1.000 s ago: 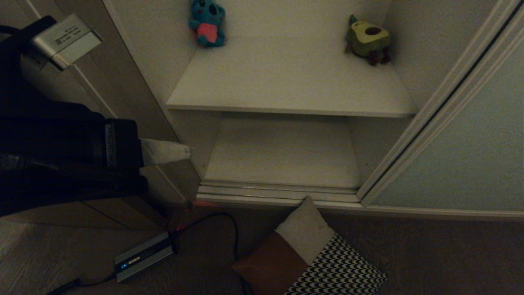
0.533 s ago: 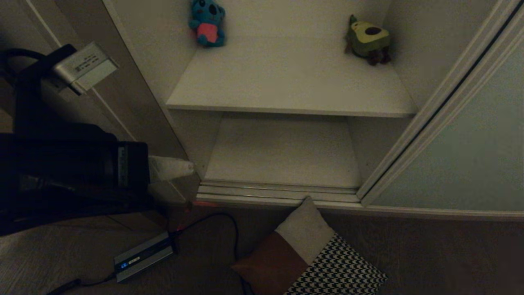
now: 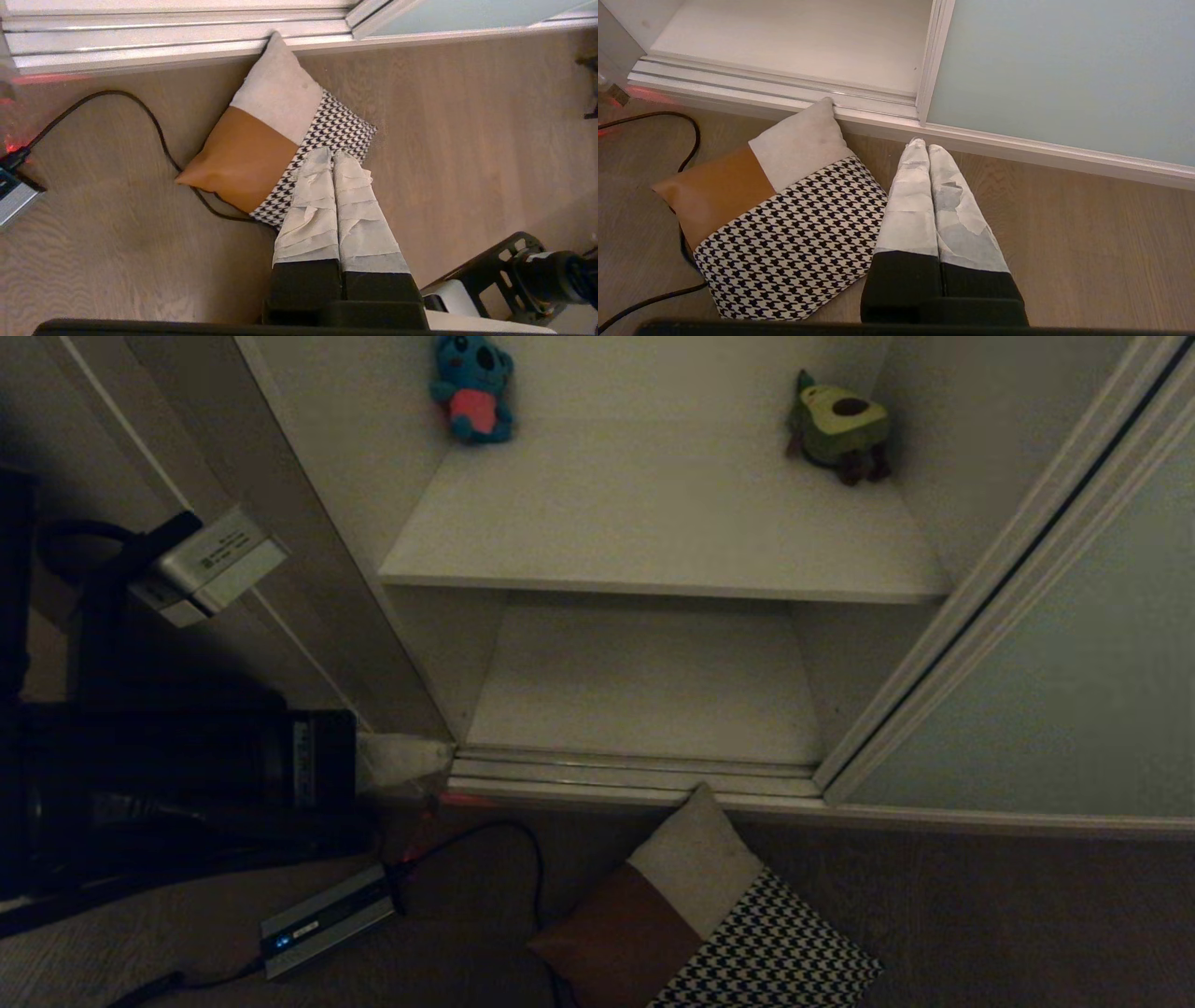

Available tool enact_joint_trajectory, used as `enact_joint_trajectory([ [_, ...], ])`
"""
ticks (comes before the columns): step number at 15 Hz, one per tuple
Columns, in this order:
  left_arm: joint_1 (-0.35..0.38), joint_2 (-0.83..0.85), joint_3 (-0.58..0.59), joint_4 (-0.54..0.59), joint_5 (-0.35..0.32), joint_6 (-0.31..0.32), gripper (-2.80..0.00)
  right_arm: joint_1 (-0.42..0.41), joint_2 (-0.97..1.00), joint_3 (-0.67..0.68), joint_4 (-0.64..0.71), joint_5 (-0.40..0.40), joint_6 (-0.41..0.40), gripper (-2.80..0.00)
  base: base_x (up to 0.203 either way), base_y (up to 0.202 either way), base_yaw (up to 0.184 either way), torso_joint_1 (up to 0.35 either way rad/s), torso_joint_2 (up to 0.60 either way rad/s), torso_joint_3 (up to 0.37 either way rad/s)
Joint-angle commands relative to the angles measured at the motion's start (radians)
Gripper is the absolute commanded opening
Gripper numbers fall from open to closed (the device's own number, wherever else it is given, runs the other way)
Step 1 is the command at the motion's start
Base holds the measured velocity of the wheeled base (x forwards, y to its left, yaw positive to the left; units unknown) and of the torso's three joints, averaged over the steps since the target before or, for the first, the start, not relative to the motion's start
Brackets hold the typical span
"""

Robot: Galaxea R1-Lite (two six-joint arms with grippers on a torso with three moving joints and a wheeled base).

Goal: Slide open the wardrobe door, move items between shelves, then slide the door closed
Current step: Place the pillow on the higher shelf

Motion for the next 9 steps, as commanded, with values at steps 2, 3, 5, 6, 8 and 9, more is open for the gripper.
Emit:
enact_joint_trajectory([
  [2,-0.001,-0.042,0.005,0.014,0.004,0.002,-2.80,0.000,0.001,0.003,0.000,0.000,-0.001,-2.80,0.000,0.000,0.000,0.000,0.00,0.000],
  [3,-0.001,-0.067,0.007,0.015,0.005,0.003,-2.80,0.000,0.001,0.003,0.000,0.000,-0.001,-2.80,0.000,0.000,0.000,0.000,0.00,0.000],
  [5,-0.001,-0.143,0.062,0.015,0.009,-0.013,-2.80,0.000,0.000,0.003,0.000,0.000,-0.001,-2.80,0.000,0.000,0.000,0.000,0.00,0.000],
  [6,-0.001,-0.177,0.090,0.014,0.006,-0.015,-2.80,0.000,0.001,0.003,0.000,0.000,-0.001,-2.80,0.000,0.000,0.000,0.000,0.00,0.000],
  [8,-0.002,-0.207,0.106,0.012,0.001,-0.013,-2.80,0.000,0.001,0.003,0.000,0.000,-0.001,-2.80,0.000,0.000,0.000,0.000,0.00,0.000],
  [9,-0.002,-0.204,0.114,0.015,0.001,-0.012,-2.80,0.000,0.000,0.003,0.000,0.000,-0.001,-2.80,0.000,0.000,0.000,0.000,0.00,0.000],
])
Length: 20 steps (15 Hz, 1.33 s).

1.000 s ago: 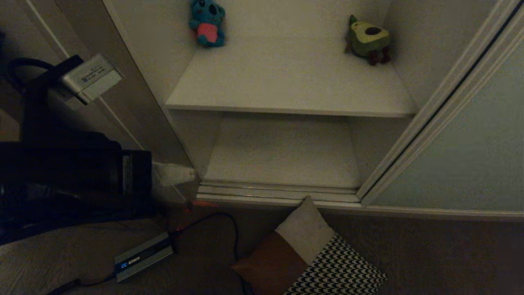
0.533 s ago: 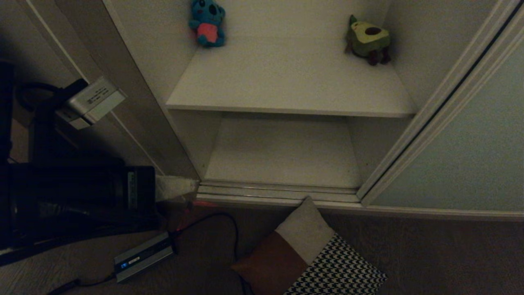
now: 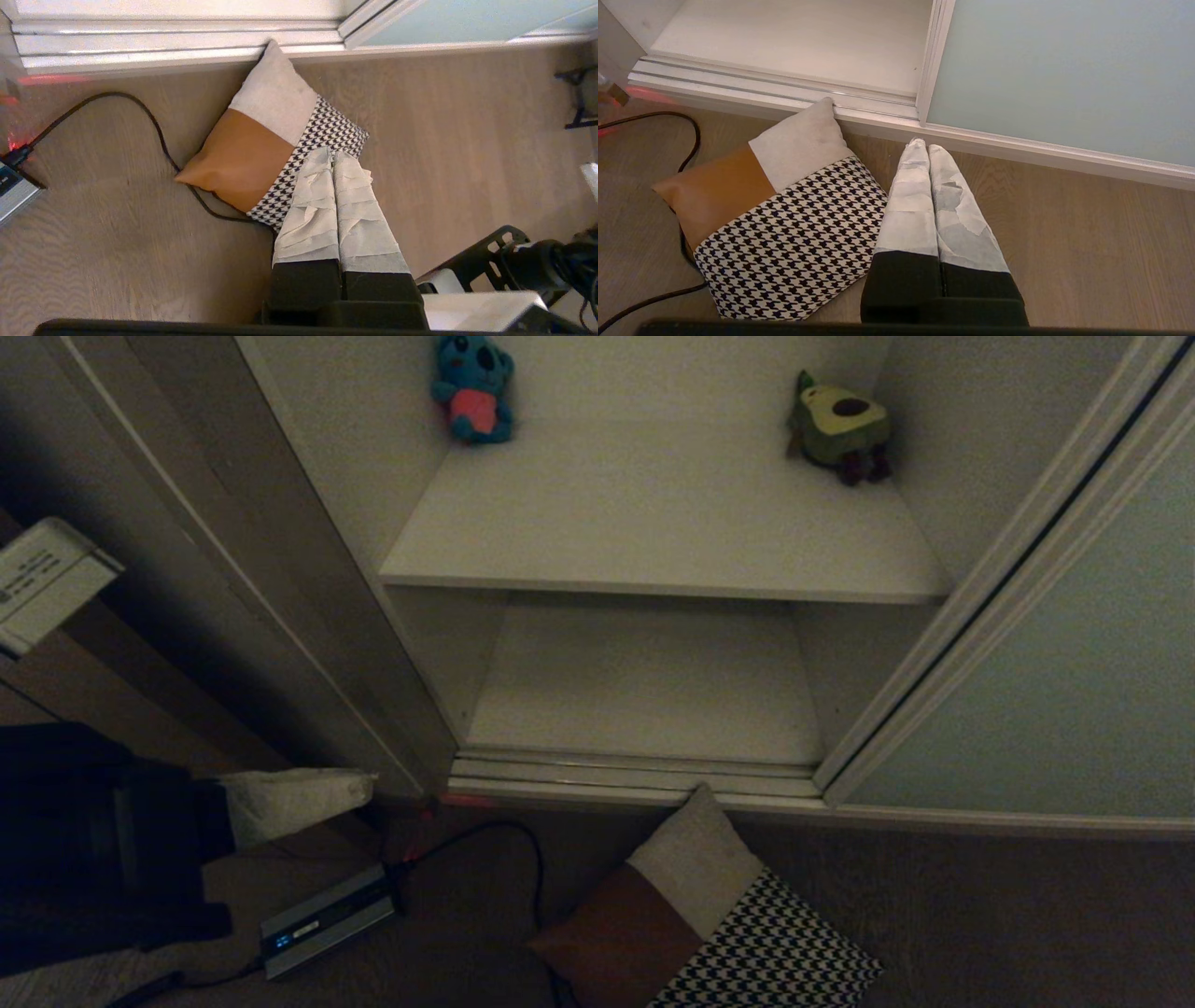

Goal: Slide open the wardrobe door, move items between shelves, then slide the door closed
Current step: Place the pillow on the higher shelf

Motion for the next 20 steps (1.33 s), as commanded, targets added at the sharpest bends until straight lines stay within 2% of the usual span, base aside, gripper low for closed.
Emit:
enact_joint_trajectory([
  [1,0.000,-0.022,0.017,0.003,0.002,0.000,-2.80,0.000,0.001,0.003,0.000,0.000,-0.001,-2.80,0.000,0.000,0.000,0.000,0.00,0.000],
  [8,0.004,0.121,0.015,-0.016,-0.004,0.006,-2.80,0.000,0.001,0.003,0.000,0.000,-0.001,-2.80,0.000,0.000,0.000,0.002,0.00,-0.111],
  [14,0.015,0.244,0.052,-0.145,-0.006,0.006,-2.80,0.000,0.001,0.003,0.000,0.000,-0.001,-2.80,0.000,0.000,0.000,0.004,0.00,-0.196],
  [18,0.014,0.259,0.088,-0.207,-0.045,0.009,-2.80,0.000,0.001,0.003,0.000,0.000,-0.001,-2.80,0.000,0.000,0.000,0.003,0.00,-0.200],
  [20,0.011,0.246,0.105,-0.193,-0.105,0.034,-2.80,0.000,0.001,0.003,0.000,0.000,-0.001,-2.80,0.000,0.000,0.000,0.003,0.00,-0.196],
])
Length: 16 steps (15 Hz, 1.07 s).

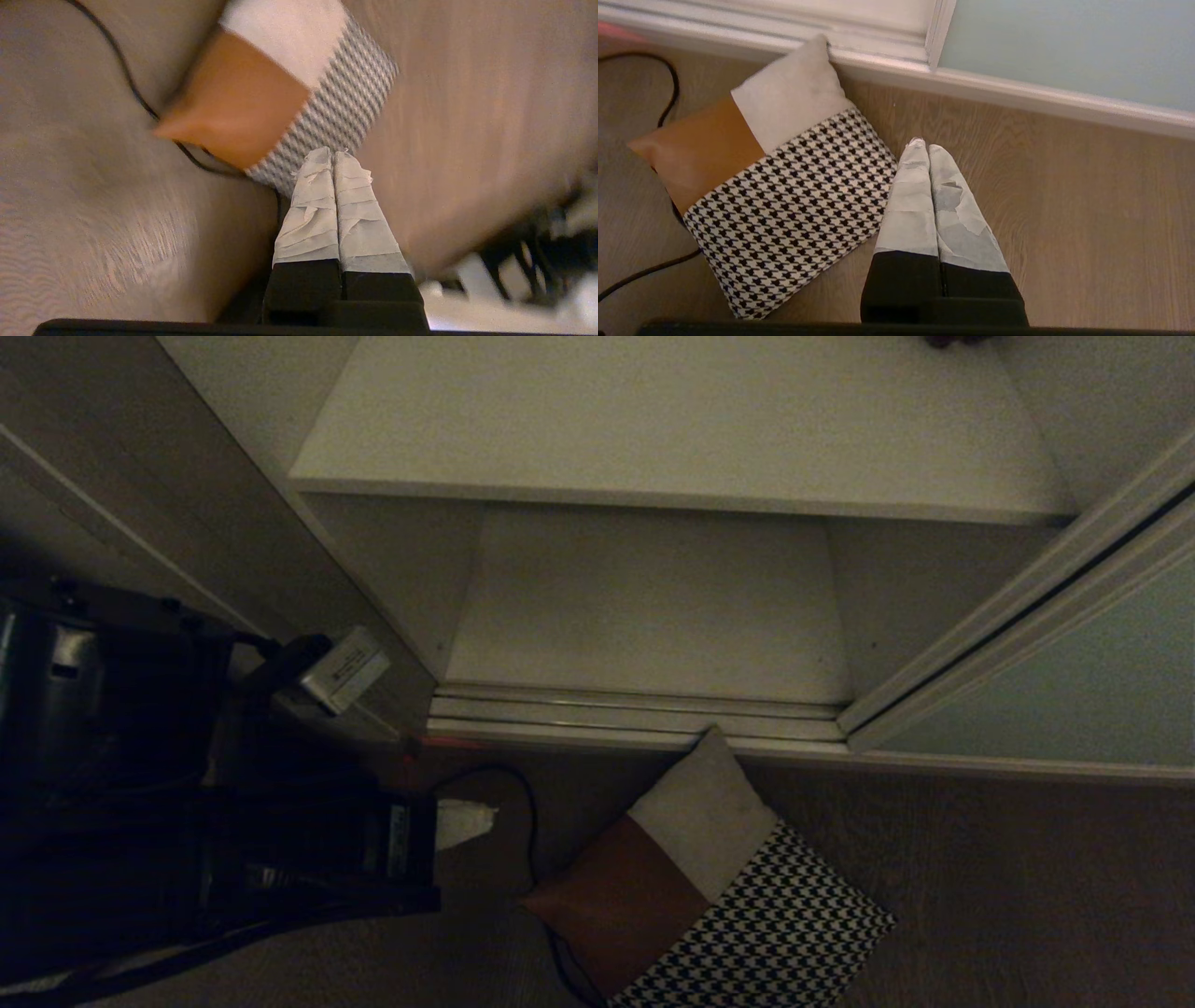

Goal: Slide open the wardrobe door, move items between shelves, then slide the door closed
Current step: Place the pillow on the higher shelf

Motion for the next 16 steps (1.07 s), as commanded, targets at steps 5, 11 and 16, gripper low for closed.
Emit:
enact_joint_trajectory([
  [5,-0.011,0.001,0.022,0.099,-0.102,0.068,-2.80,0.000,0.001,0.003,0.000,0.000,-0.001,-2.80,0.000,0.000,0.000,0.002,0.00,-0.196],
  [11,-0.031,0.026,0.010,0.091,-0.124,0.069,-2.80,0.000,0.001,0.003,0.000,0.000,-0.001,-2.80,0.000,0.000,0.000,0.003,0.01,-0.197],
  [16,-0.043,0.070,0.006,0.082,-0.124,0.069,-2.80,0.000,0.000,0.003,0.000,0.000,-0.001,-2.80,0.000,0.000,0.000,0.004,0.00,-0.201],
])
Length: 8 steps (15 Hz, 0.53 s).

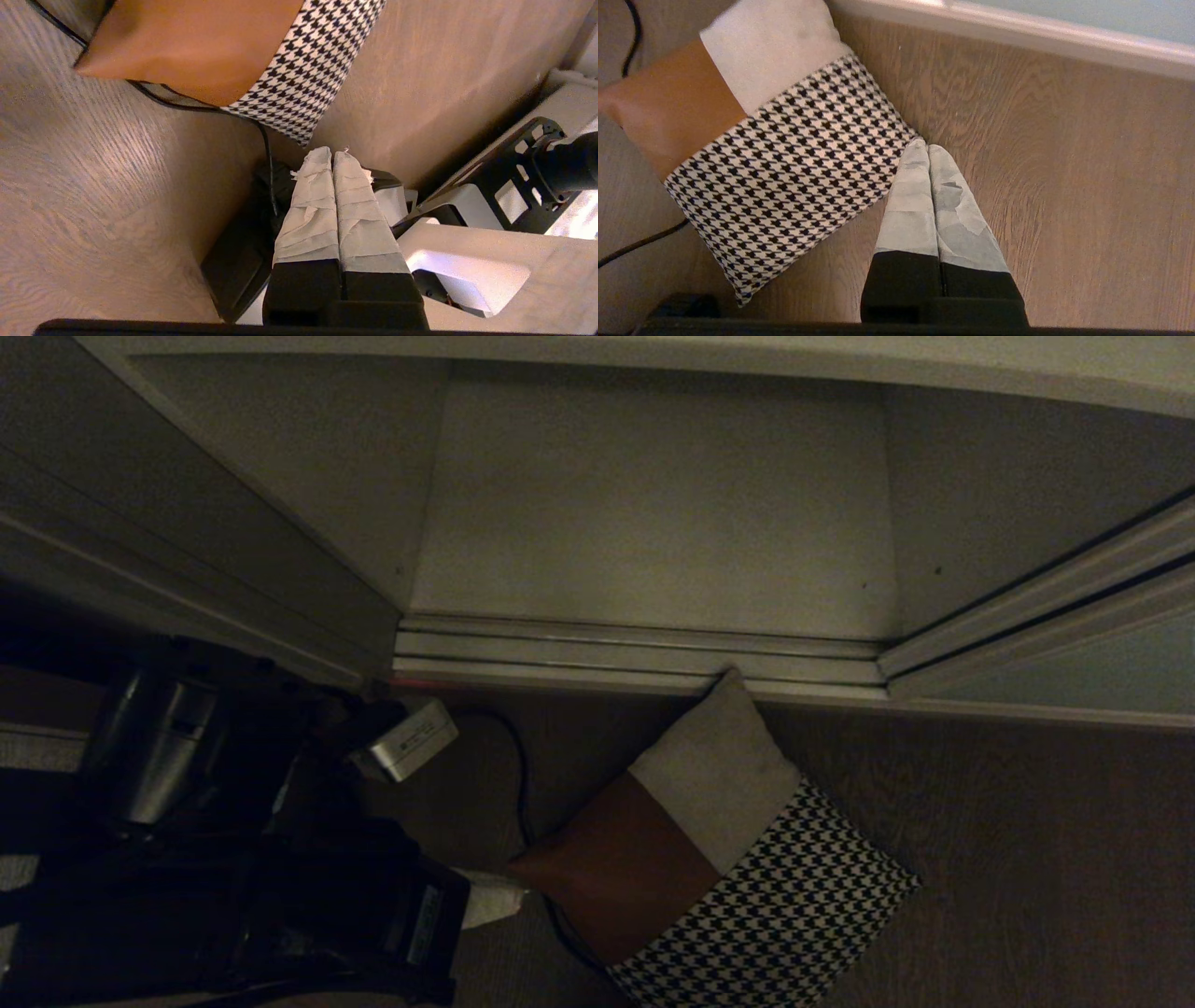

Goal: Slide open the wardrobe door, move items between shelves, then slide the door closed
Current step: Place the pillow on the higher shelf

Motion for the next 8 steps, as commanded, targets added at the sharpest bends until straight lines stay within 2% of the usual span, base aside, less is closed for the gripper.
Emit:
enact_joint_trajectory([
  [1,-0.002,0.024,0.000,-0.015,-0.001,-0.002,-2.80,0.000,0.000,0.003,0.000,0.000,-0.001,-2.80,0.000,0.000,0.000,0.003,0.01,-0.202],
  [8,-0.008,0.028,0.012,-0.117,0.000,-0.006,-2.80,0.000,0.000,0.003,0.000,0.000,-0.001,-2.80,0.000,0.000,0.000,0.003,0.00,-0.197],
])
